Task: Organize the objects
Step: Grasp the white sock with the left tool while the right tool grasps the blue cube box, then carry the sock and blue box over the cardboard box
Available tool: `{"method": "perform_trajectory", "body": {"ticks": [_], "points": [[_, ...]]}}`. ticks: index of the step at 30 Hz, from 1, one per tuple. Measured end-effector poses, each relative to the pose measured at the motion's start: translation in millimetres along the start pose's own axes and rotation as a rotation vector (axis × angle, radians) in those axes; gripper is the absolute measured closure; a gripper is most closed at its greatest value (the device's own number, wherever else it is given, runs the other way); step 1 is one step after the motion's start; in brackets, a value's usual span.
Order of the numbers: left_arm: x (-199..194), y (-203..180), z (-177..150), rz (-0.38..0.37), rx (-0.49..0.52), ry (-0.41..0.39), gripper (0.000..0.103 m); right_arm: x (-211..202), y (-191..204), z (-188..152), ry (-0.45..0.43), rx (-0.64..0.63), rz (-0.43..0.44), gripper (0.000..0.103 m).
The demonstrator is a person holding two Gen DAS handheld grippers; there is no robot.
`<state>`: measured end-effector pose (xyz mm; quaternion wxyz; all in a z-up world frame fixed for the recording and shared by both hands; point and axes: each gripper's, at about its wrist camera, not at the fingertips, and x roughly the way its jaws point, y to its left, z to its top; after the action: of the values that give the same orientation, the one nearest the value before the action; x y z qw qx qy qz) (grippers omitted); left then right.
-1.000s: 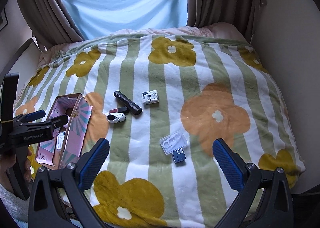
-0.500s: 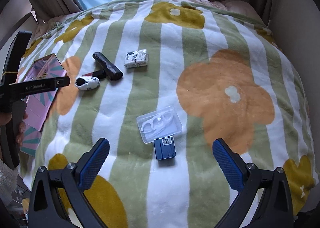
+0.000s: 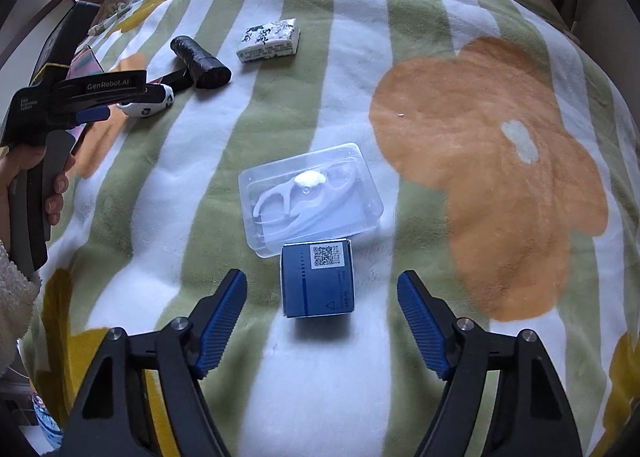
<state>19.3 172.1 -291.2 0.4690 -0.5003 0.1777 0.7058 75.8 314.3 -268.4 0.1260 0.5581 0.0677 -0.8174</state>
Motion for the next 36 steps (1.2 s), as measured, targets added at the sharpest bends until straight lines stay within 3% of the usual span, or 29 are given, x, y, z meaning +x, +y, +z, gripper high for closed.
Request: {"method": "perform_trajectory", "body": {"ticks": [6,9,11,15,27,36], "points": [[7.6,-6.5,1.9,0.014,0.007,-0.011,0.003,10.5,-5.5,0.5,0.013,0.019,0.006,0.039],[11.6,-8.4,3.6,0.014,0.009,-0.005,0.015,14.1,-6.2,-1.4,0.024,0.025,0.011,0.046],[14.6,-9.1,4.0,0.011,0.012,0.006,0.032,16.1,-4.8,-3.3,0.032,0.020,0.015,0.052],[13.4,-10.1,3.0,-0.003,0.019,-0.003,0.037,17.8,-3.4,-6.7,0.055,0.023,0.027,0.069],[-13.6,-6.3,-1.8,-0.033,0.013,-0.024,0.039,-4.1,-12.4,-10.0,0.047,0.081,0.010,0.071],[-83.0,-0.6,-0.1,-0.077,0.015,-0.041,0.039,-65.6,-9.0,14.0,0.002,0.088,-0.020,0.072]]}}
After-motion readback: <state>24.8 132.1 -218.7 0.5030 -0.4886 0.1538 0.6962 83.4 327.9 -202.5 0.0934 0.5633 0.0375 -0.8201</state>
